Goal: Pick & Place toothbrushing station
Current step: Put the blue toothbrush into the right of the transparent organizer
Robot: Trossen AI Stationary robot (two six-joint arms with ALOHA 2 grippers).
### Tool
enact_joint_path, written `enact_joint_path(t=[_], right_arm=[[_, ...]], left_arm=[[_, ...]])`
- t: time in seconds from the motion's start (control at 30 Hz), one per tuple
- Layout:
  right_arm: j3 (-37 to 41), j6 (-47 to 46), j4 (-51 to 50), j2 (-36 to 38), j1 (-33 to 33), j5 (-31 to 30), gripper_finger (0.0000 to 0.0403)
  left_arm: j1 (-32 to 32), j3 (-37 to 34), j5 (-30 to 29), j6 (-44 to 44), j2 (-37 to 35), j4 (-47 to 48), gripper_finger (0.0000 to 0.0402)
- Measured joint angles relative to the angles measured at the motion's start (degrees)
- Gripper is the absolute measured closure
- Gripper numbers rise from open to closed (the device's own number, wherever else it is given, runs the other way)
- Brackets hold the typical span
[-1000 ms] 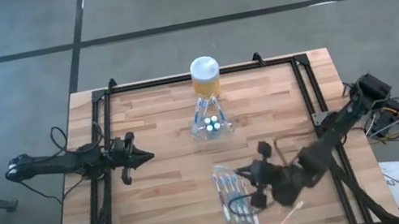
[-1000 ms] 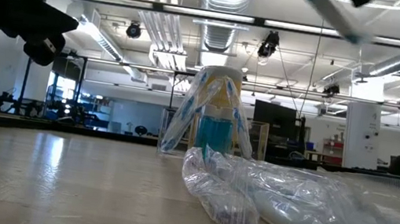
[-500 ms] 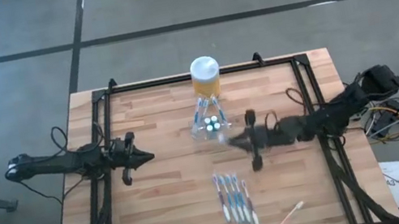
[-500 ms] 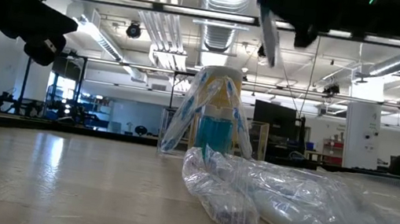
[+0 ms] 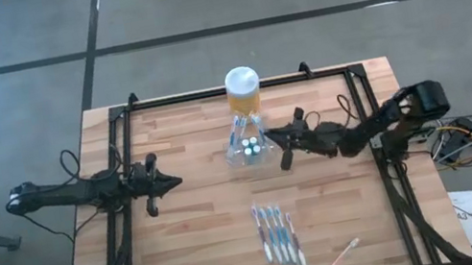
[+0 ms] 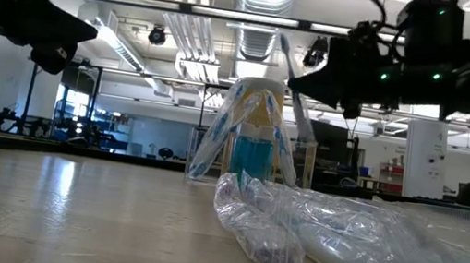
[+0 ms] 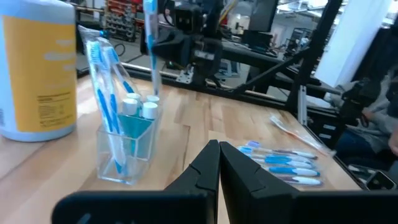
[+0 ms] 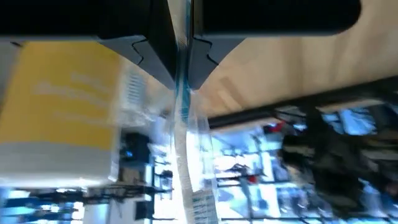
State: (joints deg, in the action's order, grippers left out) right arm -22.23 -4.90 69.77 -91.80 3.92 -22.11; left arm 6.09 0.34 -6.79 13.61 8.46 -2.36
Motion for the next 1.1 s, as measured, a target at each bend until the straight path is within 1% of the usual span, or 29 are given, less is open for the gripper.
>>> enact_joint_path(t=[0.17,0.27,0.33,0.5,0.57,0.67,0.93,1.1], right_arm=[[-1.5,0.1,8.8,-7.7,1.8,2.7,0.0385],[-1.5,0.8,15.5,-12.2,2.1,2.4,0.0385],[-1.5,0.1,18.7,-14.9,2.1,1.0,0.0385],[-1.4,-1.6,20.1,-19.5,2.0,-0.4,0.0385],[-1.6,-3.1,20.0,-20.7,2.0,-0.5,0.0385],[-2.1,-2.8,20.2,-21.6,2.0,-0.6,0.0385],[-1.4,-2.9,19.9,-21.3,2.0,-0.6,0.0385],[-1.0,-3.0,19.6,-21.7,1.7,-1.9,0.0385]], left_arm=[[0.0,0.0,-1.3,0.6,0.0,-0.6,0.0388],[0.0,0.0,-1.4,1.5,0.0,-0.7,0.0388],[0.0,0.0,-2.5,1.5,0.0,-0.7,0.0388],[0.0,0.0,-5.7,1.5,0.0,-0.8,0.0388],[0.0,0.0,-6.1,1.5,0.0,-0.8,0.0388],[0.0,0.0,-6.3,1.3,0.0,-0.9,0.0388],[0.0,0.0,-6.4,1.5,0.0,-0.9,0.0388],[0.0,0.0,-8.7,1.5,0.0,-1.1,0.0388]])
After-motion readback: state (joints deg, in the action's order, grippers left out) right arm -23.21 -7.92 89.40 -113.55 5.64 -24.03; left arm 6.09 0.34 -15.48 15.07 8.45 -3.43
